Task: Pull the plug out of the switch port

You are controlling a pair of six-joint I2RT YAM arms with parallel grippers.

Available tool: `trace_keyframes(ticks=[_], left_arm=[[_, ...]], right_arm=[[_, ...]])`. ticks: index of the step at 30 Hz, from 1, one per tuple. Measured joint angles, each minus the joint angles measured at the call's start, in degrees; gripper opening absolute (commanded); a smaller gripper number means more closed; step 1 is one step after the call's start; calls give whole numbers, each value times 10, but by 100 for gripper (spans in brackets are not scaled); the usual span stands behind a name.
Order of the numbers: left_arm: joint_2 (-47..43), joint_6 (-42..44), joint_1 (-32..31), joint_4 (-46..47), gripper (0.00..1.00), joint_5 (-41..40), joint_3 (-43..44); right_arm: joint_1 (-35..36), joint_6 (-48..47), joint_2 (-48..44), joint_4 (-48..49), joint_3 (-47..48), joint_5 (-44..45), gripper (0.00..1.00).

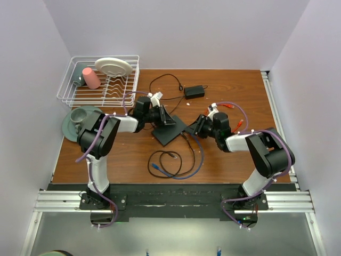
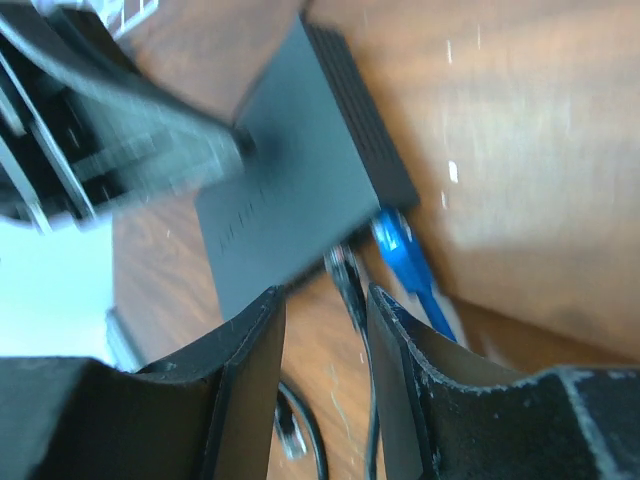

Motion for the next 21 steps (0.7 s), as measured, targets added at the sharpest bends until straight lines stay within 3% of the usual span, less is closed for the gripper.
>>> trace_keyframes(ticks=[9, 21], left_arm=[[37, -20, -38, 28, 8, 32, 4], [42, -24, -37, 39, 4, 30, 4]], right_arm=[[0, -31, 21, -64, 50, 19, 39], [3, -33, 30, -54, 50, 15, 37]])
